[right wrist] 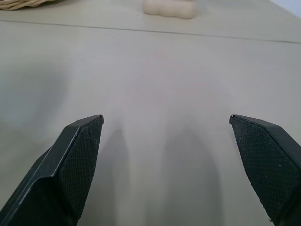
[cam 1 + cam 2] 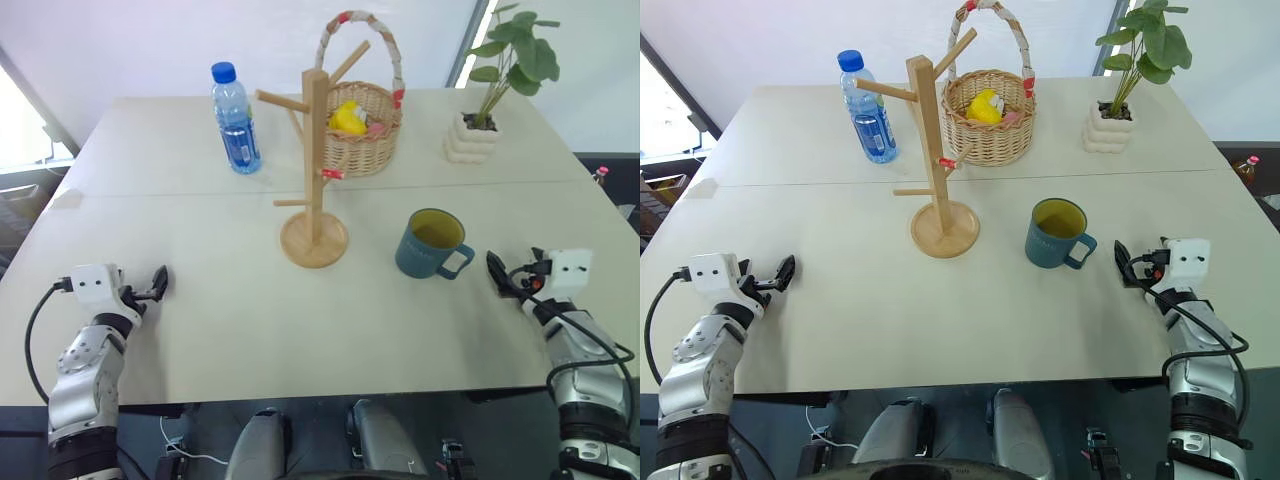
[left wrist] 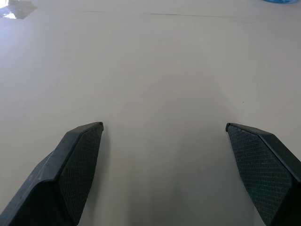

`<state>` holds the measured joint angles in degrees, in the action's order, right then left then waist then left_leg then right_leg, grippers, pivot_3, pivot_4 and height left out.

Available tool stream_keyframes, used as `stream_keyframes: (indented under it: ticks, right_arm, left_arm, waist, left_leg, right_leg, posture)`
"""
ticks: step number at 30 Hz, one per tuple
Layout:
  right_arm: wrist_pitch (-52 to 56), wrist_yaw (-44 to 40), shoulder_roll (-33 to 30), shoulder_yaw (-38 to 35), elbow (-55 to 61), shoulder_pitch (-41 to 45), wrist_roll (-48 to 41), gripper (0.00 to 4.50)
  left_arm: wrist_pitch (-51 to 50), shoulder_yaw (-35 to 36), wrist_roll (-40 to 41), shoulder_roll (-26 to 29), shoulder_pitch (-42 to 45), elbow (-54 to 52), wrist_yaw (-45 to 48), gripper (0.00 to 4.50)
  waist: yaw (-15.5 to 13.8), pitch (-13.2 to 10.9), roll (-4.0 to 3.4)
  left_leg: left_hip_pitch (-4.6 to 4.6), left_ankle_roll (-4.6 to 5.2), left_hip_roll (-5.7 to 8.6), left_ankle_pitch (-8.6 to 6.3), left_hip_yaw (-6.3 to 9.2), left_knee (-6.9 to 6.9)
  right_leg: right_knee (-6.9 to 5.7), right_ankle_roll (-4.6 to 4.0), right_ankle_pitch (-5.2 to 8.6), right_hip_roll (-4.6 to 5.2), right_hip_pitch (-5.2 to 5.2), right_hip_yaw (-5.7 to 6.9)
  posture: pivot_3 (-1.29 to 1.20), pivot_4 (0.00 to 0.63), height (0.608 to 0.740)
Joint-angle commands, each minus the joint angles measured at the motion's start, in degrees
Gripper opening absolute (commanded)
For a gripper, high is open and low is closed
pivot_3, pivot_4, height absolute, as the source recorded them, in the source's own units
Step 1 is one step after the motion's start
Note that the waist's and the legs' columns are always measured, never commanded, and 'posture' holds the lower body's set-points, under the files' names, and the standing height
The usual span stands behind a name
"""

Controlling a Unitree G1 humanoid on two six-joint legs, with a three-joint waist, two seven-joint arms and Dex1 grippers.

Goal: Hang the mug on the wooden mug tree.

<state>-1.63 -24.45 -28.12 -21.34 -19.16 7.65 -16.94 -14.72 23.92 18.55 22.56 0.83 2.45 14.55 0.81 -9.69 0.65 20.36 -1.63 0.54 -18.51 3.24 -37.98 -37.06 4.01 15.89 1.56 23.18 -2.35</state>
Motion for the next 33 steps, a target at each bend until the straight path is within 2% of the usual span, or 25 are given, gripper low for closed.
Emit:
stream_keyframes:
  ticks: [1,12,17,23,28,33]
  right_arm:
    - [-1.23,0.30,-0.35,-0.68,0.87,0.56,0.18,4.45]
    - [-0.68,0.44,-0.92,-2.14,4.50,-2.94,-0.78,4.45]
    - [0.37,1.09,-0.52,-4.67,11.12,-8.74,-2.26,4.45]
    - [2.82,1.22,0.45,-5.52,24.56,-19.71,-2.89,4.45]
    - [5.91,0.62,2.68,-1.43,37.37,-28.21,-2.79,4.45]
    - [7.89,6.81,8.37,4.28,43.13,-26.45,0.95,4.45]
  left_arm:
    - [-0.01,1.05,0.41,0.24,0.10,-1.06,-0.44,4.50]
    - [-2.27,-3.74,1.28,-0.24,0.76,-5.77,3.06,4.50]
    - [-2.15,-11.53,1.49,-0.26,3.34,-9.15,9.97,4.50]
    - [-1.03,-22.19,0.87,-0.01,7.86,-9.45,20.70,4.50]
    - [-1.65,-28.99,2.92,0.12,11.13,-10.27,30.60,4.50]
    - [-1.82,-33.26,3.41,1.22,12.57,-11.72,37.50,4.50]
  waist:
    - [0.00,0.00,0.00]
    - [-0.25,0.00,0.01]
    - [-0.36,0.00,0.00]
    - [0.07,0.03,-0.05]
    - [0.06,0.04,-0.07]
    - [0.10,0.05,-0.10]
  left_leg:
    - [0.00,0.00,0.00,0.00,0.00,0.00]
    - [0.03,0.00,0.01,0.00,0.01,0.00]
    - [0.05,0.00,0.01,0.00,0.01,0.00]
    - [0.03,0.00,0.01,0.00,0.01,0.01]
    - [0.00,0.00,-0.01,0.00,0.01,0.00]
    - [-0.01,0.00,-0.03,0.00,0.02,-0.02]
  right_leg:
    - [0.00,0.00,0.00,0.00,0.00,0.00]
    - [0.02,0.00,0.00,0.01,0.00,0.00]
    - [0.06,0.00,0.00,0.02,-0.01,0.00]
    - [0.05,0.00,0.00,-0.01,-0.03,0.00]
    - [0.02,-0.01,0.01,-0.07,-0.03,-0.02]
    - [0.01,-0.02,0.02,-0.11,-0.02,-0.02]
  posture:
    - [0.00,0.150,0.740]
    - [0.00,0.150,0.740]
    - [0.00,0.150,0.740]
    - [0.00,0.150,0.740]
    - [0.00,0.150,0.740]
    - [0.00,0.150,0.740]
